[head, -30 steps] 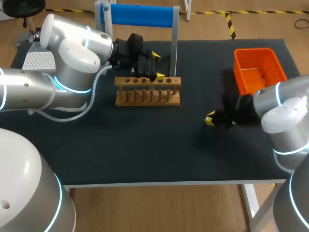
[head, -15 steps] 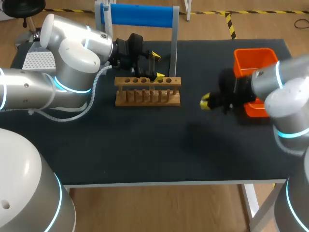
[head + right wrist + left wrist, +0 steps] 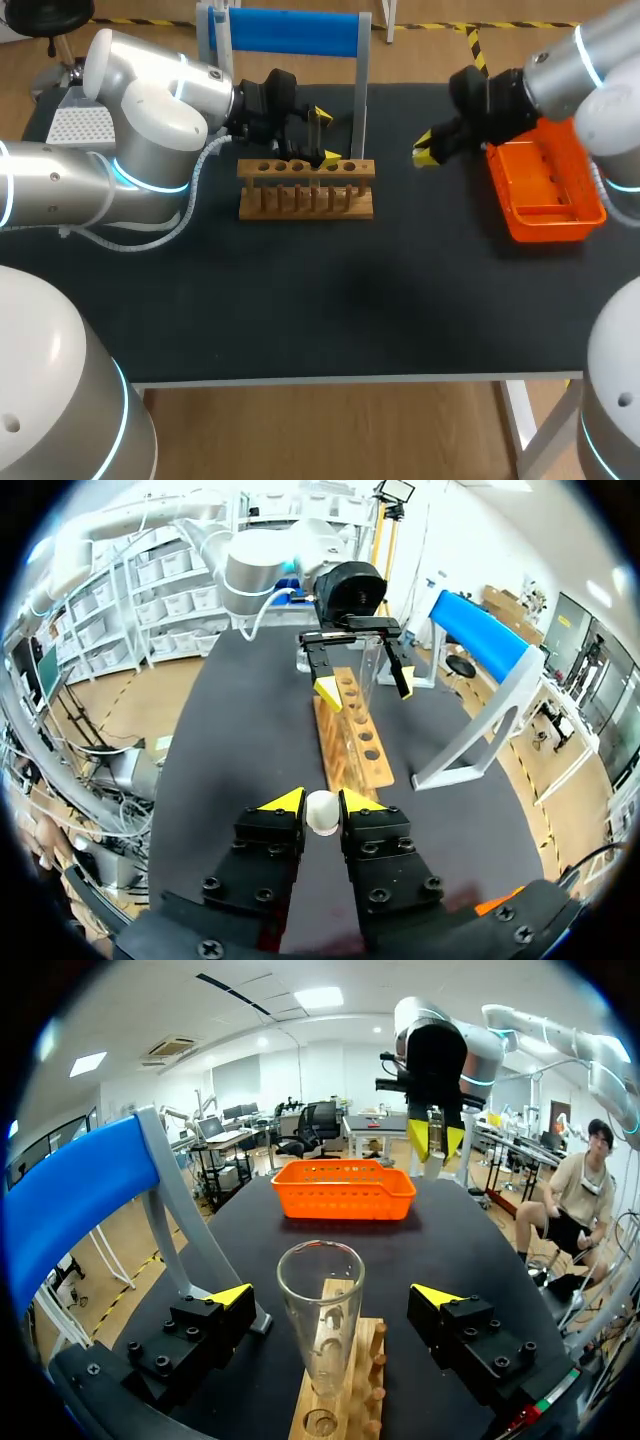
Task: Invert the test tube, pick up the pipette, mount the tip to pipette, aspirate from beaker and dispense into the tube, eject the tip, return the pipette, and cap with the stopper.
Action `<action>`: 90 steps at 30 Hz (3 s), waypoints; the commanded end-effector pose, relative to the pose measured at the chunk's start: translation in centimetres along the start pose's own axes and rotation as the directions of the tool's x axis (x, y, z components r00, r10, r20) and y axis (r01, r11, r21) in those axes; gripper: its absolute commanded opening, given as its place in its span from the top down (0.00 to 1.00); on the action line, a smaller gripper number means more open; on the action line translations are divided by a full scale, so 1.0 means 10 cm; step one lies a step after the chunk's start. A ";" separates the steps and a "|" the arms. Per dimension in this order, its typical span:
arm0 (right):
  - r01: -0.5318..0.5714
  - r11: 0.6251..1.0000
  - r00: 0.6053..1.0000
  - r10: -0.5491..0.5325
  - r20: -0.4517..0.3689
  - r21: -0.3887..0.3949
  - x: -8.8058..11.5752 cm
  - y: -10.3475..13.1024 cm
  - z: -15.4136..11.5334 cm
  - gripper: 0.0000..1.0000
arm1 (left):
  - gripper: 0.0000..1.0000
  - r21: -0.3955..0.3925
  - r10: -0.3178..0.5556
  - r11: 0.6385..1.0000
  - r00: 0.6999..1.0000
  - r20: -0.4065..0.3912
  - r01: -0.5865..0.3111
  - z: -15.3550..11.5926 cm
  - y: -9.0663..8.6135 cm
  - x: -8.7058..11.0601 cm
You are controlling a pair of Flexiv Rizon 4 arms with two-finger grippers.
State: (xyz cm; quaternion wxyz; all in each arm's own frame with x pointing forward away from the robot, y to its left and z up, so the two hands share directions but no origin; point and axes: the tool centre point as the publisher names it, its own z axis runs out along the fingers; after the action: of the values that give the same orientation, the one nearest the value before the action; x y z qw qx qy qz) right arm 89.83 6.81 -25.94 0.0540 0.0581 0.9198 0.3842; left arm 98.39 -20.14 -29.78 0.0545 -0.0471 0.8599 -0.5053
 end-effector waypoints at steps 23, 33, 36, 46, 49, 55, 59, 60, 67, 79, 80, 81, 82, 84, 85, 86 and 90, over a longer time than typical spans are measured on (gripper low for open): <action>0.068 0.997 0.996 -0.069 -0.057 -0.024 -0.19 0.31 0.06 1.00 | 0.00 0.000 0.000 1.000 1.000 -0.002 0.000 0.01 0.00 -0.01; 0.126 0.992 0.983 -0.127 -0.130 -0.019 -0.36 0.77 0.28 1.00 | 0.00 0.000 0.000 1.000 1.000 -0.002 0.000 0.01 0.00 -0.01; 0.136 0.991 0.981 -0.137 -0.140 -0.018 -0.39 0.90 0.35 1.00 | 0.00 0.000 0.000 1.000 1.000 -0.002 0.000 0.01 0.00 -0.01; 0.154 0.988 0.975 -0.156 -0.157 -0.029 -0.50 1.20 0.53 1.00 | 0.00 0.000 0.000 1.000 1.000 -0.002 0.000 0.01 0.00 -0.01; 0.154 0.988 0.973 -0.157 -0.168 -0.028 -0.51 1.27 0.58 1.00 | 0.00 0.000 0.000 1.000 1.000 -0.002 0.000 0.01 0.00 -0.01; 0.161 0.987 0.969 -0.163 -0.186 -0.023 -0.52 1.37 0.68 1.00 | 0.00 0.000 0.000 1.000 1.000 -0.002 0.000 0.01 0.00 -0.01; 0.166 0.986 0.967 -0.167 -0.193 -0.023 -0.52 1.42 0.73 1.00 | 0.00 0.000 0.000 1.000 1.000 -0.002 0.000 0.01 0.00 -0.01; 0.167 0.986 0.966 -0.168 -0.194 -0.023 -0.53 1.43 0.74 1.00 | 0.00 0.000 0.000 1.000 1.000 -0.002 0.000 0.01 0.00 -0.01; 0.168 0.986 0.966 -0.168 -0.198 -0.019 -0.58 1.45 0.84 1.00 | 0.00 0.000 0.000 1.000 1.000 -0.002 0.000 0.01 0.00 -0.01; 0.160 0.987 0.964 -0.157 -0.216 -0.007 -0.61 1.43 1.01 1.00 | 0.00 0.000 0.000 1.000 1.000 -0.002 0.000 0.01 0.00 -0.01; 0.159 0.987 0.963 -0.157 -0.218 -0.005 -0.61 1.42 1.02 1.00 | 0.00 0.000 0.000 1.000 1.000 -0.002 0.000 0.01 0.00 -0.01; 0.159 0.987 0.963 -0.156 -0.219 -0.004 -0.61 1.42 1.02 1.00 | 0.00 0.000 0.000 1.000 1.000 -0.002 0.000 0.01 0.00 -0.01; 0.159 0.987 0.963 -0.156 -0.221 -0.003 -0.61 1.42 1.03 1.00 | 0.00 0.000 0.000 1.000 1.000 -0.002 0.000 0.01 0.00 -0.01; 0.158 0.987 0.963 -0.154 -0.222 -0.001 -0.61 1.41 1.03 1.00 | 0.00 0.000 0.000 1.000 1.000 -0.002 0.000 0.01 0.00 -0.01; 0.157 0.988 0.963 -0.153 -0.223 0.000 -0.61 1.41 1.04 1.00 | 0.00 0.000 0.000 1.000 1.000 -0.002 0.000 0.01 0.00 -0.01; 0.157 0.988 0.963 -0.153 -0.223 0.000 -0.61 1.41 1.04 1.00 | 0.00 0.000 0.000 1.000 1.000 -0.002 0.000 0.01 0.00 -0.01; 0.159 0.987 0.963 -0.156 -0.218 -0.005 -0.62 1.43 1.01 1.00 | 0.00 0.000 0.000 1.000 1.000 -0.002 0.000 0.01 0.00 -0.01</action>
State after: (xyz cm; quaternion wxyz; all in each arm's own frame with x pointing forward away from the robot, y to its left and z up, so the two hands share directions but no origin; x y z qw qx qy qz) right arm 98.20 23.02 -22.40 -0.0158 -0.0567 0.9239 0.3781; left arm 98.39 -20.14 -29.78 0.0545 -0.0471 0.8599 -0.5053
